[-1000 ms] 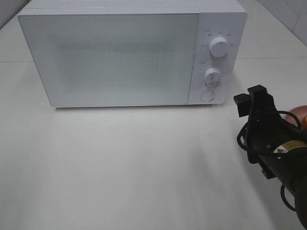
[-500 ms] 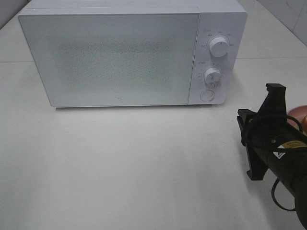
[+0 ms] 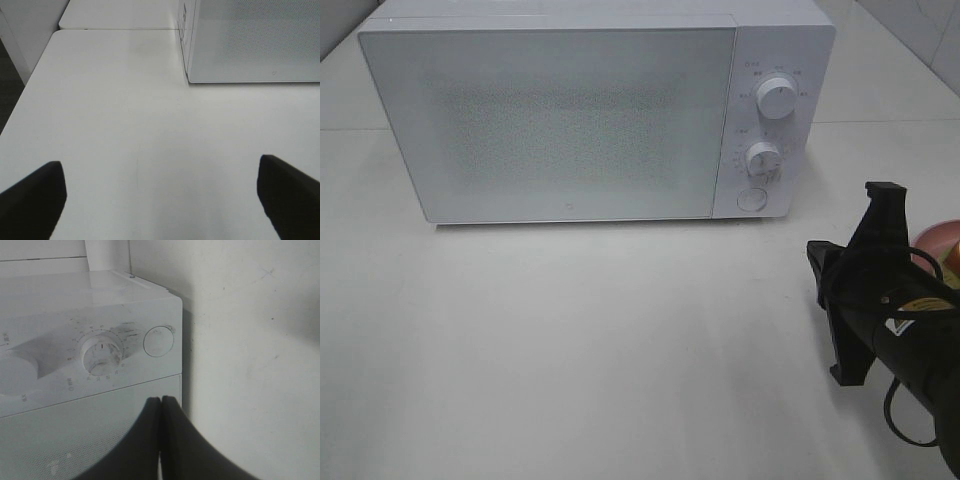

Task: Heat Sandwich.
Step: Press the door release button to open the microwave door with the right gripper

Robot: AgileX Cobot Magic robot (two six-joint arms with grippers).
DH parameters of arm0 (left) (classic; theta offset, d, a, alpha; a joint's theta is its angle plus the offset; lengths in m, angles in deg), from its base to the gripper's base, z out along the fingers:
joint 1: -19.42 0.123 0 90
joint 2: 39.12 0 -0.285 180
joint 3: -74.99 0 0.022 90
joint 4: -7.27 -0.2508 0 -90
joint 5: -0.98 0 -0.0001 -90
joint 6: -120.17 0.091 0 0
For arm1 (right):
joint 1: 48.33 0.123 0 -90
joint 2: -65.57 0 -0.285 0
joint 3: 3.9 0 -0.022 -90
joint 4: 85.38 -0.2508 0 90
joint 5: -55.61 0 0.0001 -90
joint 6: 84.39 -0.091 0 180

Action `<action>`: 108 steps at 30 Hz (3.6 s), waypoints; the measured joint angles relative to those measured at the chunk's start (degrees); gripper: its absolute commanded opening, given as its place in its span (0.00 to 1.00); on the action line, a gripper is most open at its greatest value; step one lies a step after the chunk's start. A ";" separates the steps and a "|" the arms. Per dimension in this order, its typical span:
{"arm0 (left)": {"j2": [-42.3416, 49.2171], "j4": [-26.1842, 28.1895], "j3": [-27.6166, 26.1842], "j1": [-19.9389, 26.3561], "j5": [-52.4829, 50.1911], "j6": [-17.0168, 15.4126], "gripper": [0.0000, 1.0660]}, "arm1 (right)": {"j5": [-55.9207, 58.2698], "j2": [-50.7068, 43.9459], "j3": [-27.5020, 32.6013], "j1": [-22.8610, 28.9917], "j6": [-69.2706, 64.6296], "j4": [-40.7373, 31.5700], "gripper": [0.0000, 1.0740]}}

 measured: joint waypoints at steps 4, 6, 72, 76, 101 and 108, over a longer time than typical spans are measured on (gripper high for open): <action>0.00 0.00 0.00 0.00 0.00 0.00 0.92 | 1.38 0.06 -0.34 0.00 0.23 0.00 0.00; 0.00 0.00 0.00 0.00 0.00 0.00 0.92 | 3.38 0.11 -1.72 0.00 1.66 0.06 0.00; 0.00 0.00 0.00 0.00 0.00 0.00 0.92 | 17.30 24.41 -35.07 -19.02 2.58 16.50 0.00; 0.00 0.00 0.00 0.00 0.00 0.00 0.92 | 15.70 25.21 -35.07 -18.68 2.46 15.93 0.00; 0.00 0.00 0.00 0.00 0.00 0.00 0.92 | 16.04 25.21 -35.07 -18.68 2.18 16.27 0.01; 0.00 0.00 0.00 0.00 0.00 0.00 0.92 | 17.19 25.04 -35.35 -18.68 1.89 16.27 0.01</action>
